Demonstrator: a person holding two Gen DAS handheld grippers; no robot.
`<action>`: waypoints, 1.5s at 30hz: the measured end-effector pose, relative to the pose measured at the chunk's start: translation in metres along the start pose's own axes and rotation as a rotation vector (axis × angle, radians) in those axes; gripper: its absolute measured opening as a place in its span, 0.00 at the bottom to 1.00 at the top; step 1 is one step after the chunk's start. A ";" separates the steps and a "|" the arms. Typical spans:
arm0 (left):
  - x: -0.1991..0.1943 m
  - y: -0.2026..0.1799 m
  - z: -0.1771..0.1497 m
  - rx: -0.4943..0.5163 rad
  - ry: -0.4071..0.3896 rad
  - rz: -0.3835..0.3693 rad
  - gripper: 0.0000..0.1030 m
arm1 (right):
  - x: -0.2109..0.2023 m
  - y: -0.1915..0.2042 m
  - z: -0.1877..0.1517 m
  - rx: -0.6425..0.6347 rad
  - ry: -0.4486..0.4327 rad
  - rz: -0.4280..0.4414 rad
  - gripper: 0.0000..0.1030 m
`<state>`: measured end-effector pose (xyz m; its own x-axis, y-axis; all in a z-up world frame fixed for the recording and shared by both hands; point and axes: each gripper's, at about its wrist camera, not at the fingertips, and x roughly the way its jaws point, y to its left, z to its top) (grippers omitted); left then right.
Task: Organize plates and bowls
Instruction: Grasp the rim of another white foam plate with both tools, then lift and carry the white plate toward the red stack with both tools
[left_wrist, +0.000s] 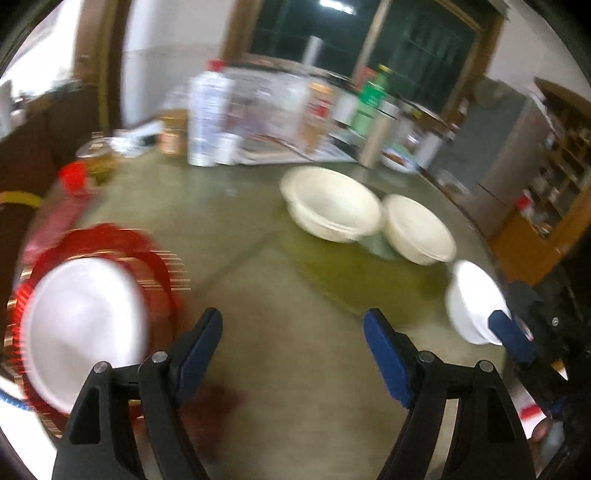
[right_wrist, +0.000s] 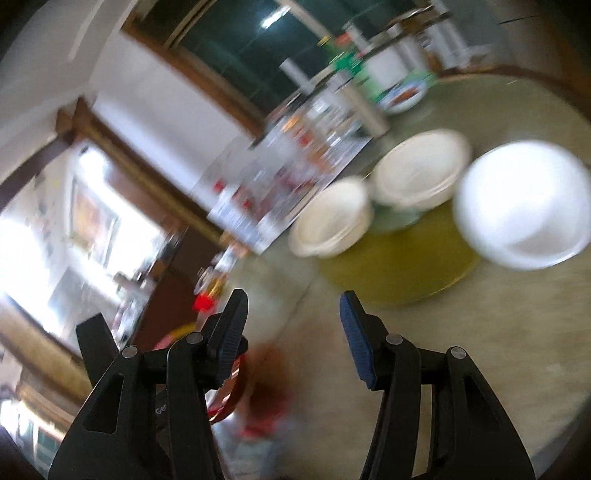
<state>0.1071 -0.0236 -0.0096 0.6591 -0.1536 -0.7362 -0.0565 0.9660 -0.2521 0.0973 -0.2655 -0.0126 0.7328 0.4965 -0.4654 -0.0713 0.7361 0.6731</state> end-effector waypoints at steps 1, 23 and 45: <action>0.007 -0.015 0.002 0.019 0.022 -0.008 0.77 | -0.008 -0.010 0.005 0.018 -0.021 -0.022 0.51; 0.130 -0.165 0.001 0.102 0.228 -0.077 0.77 | -0.036 -0.172 0.062 0.371 -0.030 -0.243 0.59; 0.105 -0.159 -0.011 0.290 0.137 -0.028 0.15 | -0.021 -0.133 0.041 0.207 0.023 -0.298 0.11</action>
<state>0.1774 -0.1957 -0.0538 0.5495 -0.1883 -0.8140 0.1892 0.9770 -0.0983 0.1189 -0.3927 -0.0686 0.6850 0.2862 -0.6700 0.2834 0.7425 0.6069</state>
